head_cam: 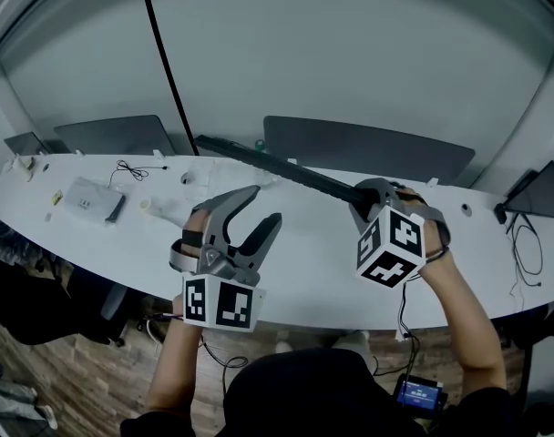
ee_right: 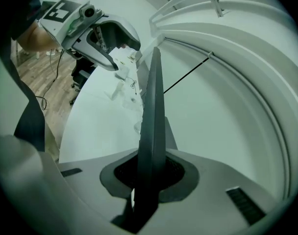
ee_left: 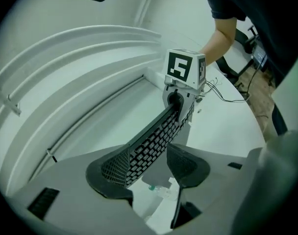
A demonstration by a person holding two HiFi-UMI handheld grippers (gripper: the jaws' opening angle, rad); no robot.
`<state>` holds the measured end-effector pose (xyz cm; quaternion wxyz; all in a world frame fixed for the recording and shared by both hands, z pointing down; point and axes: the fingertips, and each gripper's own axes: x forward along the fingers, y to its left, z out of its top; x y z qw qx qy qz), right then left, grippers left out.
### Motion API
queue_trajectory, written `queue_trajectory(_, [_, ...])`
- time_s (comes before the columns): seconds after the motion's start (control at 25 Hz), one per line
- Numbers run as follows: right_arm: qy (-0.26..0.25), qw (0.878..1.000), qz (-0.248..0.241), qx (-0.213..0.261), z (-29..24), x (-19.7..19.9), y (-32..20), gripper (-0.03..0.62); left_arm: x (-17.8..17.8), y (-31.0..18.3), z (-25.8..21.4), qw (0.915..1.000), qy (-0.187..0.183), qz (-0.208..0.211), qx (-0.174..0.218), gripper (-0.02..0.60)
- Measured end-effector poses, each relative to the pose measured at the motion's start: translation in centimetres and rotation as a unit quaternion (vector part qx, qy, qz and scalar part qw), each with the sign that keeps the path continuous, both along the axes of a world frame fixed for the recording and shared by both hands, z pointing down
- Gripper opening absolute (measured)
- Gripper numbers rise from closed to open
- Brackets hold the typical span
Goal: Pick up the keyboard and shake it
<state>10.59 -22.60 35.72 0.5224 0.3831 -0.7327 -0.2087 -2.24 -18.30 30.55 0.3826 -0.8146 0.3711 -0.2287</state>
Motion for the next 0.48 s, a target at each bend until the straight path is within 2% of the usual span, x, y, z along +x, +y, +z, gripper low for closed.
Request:
queue_trajectory(0.28, [0.043, 0.999, 0.0, 0.031, -0.1, 0.0, -0.5, 0.078, 0.6, -1.0, -1.0, 0.9958, -0.081, -0.011, 0.041, 0.236])
queue_trajectory(0.48, [0.073, 0.996, -0.001, 0.057, -0.4, -0.2, -0.7, 0.078, 1.0, -1.9, -1.2, 0.9921, -0.114, -0.014, 0.05, 0.244])
